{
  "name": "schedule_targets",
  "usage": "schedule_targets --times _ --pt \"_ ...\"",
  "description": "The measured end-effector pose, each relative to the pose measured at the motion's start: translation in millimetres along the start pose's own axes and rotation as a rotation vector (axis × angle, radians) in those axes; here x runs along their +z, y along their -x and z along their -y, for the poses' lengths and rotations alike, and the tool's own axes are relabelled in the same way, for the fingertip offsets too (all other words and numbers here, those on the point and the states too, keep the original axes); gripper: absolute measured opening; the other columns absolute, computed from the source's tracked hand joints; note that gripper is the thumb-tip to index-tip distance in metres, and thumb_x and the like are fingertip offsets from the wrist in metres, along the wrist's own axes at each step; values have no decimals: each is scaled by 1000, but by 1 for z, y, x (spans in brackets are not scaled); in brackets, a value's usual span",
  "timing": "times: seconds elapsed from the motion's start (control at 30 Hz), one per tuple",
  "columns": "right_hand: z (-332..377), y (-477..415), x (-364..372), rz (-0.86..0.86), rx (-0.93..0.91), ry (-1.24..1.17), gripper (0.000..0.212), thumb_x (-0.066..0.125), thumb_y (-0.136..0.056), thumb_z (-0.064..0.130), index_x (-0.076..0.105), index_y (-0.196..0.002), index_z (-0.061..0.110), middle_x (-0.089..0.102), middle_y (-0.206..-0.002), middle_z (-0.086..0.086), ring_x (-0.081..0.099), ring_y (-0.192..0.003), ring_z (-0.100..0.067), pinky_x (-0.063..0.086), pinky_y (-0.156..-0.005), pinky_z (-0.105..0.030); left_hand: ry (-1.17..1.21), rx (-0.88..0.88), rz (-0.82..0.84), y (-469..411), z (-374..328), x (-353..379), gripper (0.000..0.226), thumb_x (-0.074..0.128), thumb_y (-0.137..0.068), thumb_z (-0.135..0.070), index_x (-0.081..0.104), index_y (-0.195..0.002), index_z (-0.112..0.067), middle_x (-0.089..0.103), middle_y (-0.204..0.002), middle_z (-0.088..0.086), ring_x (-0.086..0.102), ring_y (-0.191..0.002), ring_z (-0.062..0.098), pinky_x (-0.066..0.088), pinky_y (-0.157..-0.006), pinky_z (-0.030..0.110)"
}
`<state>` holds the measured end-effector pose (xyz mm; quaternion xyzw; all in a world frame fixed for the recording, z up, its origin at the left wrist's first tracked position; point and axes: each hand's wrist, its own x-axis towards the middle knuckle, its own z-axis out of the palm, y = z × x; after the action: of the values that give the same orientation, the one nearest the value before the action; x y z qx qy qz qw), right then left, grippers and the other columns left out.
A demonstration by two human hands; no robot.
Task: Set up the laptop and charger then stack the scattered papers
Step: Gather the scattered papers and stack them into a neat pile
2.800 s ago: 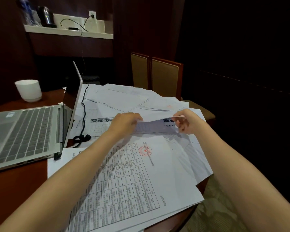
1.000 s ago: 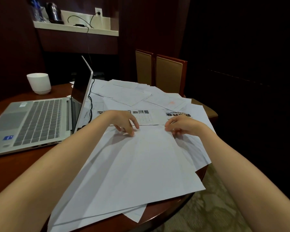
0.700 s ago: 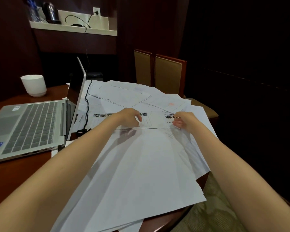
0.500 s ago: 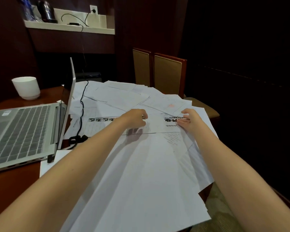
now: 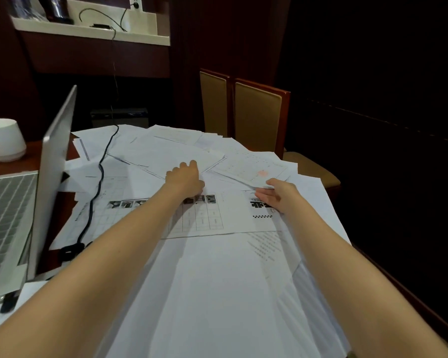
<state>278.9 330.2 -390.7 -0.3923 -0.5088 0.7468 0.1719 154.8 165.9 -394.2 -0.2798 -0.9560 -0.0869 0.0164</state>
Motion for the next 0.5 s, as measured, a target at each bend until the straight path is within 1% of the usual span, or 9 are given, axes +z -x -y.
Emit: schedule_targets --times 0.07,0.1,0.13,0.2,0.27,0.33,0.37,0.43,0.5 --pt "-3 -8 7 -33 -19 114 20 50 -94 2 50 -113 -4 65 -100 -21 65 -46 -20 56 -51 -26 -19 -44 0 -8 4 5 53 47 -92 -33 31 -135 -6 44 -129 17 47 -116 35 39 -92 40" --pt "-4 -12 10 -59 -25 177 13 49 -93 1 50 -105 -4 67 -95 -18 61 -36 -16 54 -43 -22 -11 -67 -3 -11 6 8 53 48 -91 -35 32 -133 -7 45 -127 16 48 -115 36 40 -91 41" --pt "-6 -16 12 -83 -36 242 8 49 -92 1 49 -100 -3 68 -92 -16 58 -32 -13 50 -38 -19 0 -85 -7 -15 8 9 53 48 -91 -37 34 -131 -6 47 -125 16 49 -113 35 41 -89 42" --pt "-9 -24 15 -114 -63 331 7 50 -90 1 50 -96 -2 68 -79 -12 57 -30 -11 47 -36 -16 -16 -102 -11 -21 10 10 48 50 -90 -34 38 -126 -4 51 -120 16 52 -109 34 42 -82 38" --pt "-11 -31 15 -136 -79 345 10 51 -88 1 52 -97 -1 65 -67 -10 56 -30 -12 47 -40 -17 -84 -89 -7 -26 10 7 42 50 -91 -24 39 -124 -1 54 -117 16 54 -108 33 42 -75 35" --pt "-12 -34 14 -156 -93 348 12 51 -87 1 53 -99 0 63 -63 -9 56 -30 -12 48 -41 -18 -163 -61 -3 -30 10 4 35 49 -92 -13 40 -123 1 55 -119 17 55 -108 32 45 -77 35" --pt "-12 -34 14 -159 -99 349 13 50 -87 1 53 -100 0 62 -62 -9 55 -29 -12 47 -39 -17 -197 -49 -4 -32 11 3 35 49 -91 -8 40 -123 2 55 -120 17 55 -109 32 47 -79 35" --pt "-11 -35 12 -150 -101 354 14 47 -88 -1 51 -101 -1 62 -61 -9 55 -28 -12 44 -33 -15 -240 -32 -24 -33 13 3 38 51 -89 0 38 -125 3 55 -122 17 55 -111 33 48 -81 35" --pt "-11 -36 10 -133 -86 364 12 45 -88 -3 50 -98 -4 62 -60 -10 56 -29 -13 43 -32 -14 -253 -19 -72 -31 16 5 42 52 -87 4 37 -126 2 56 -120 17 56 -110 33 48 -81 36"
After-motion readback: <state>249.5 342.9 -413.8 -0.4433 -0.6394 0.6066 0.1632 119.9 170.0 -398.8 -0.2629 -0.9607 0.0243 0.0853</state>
